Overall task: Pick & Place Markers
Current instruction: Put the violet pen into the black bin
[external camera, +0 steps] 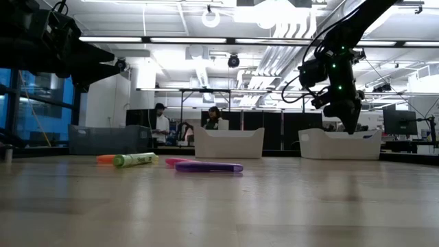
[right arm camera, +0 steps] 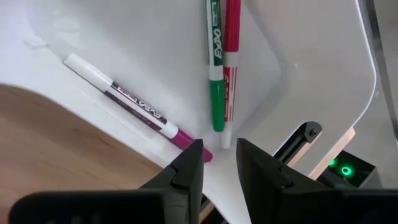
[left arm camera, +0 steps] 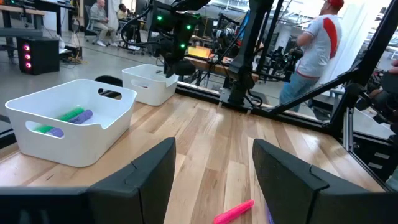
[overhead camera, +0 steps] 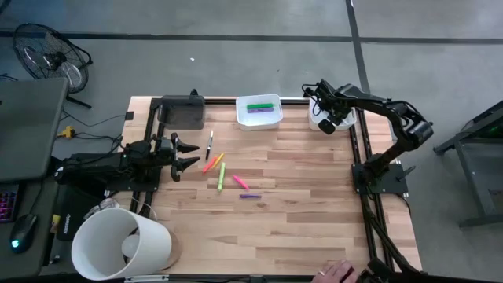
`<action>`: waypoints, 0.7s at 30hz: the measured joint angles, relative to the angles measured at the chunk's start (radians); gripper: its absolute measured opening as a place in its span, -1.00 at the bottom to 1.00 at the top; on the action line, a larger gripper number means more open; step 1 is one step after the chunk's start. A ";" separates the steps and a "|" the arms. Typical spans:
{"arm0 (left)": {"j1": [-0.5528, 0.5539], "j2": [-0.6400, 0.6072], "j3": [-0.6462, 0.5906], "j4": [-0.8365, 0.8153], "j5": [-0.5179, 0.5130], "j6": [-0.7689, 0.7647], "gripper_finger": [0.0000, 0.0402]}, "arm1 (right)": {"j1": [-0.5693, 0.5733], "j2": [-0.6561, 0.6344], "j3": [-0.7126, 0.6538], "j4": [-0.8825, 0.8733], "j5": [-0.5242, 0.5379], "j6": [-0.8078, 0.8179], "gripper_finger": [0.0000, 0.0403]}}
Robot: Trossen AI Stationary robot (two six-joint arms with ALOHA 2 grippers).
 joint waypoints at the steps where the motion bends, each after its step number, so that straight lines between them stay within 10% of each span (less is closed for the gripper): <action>1: 0.000 0.000 0.000 0.000 0.000 0.000 0.05 | 0.000 0.000 0.000 0.000 0.000 0.000 -0.57; 21: 0.000 0.000 0.000 0.000 0.000 0.000 0.05 | 0.082 -0.126 0.000 -0.108 -0.058 0.042 -0.43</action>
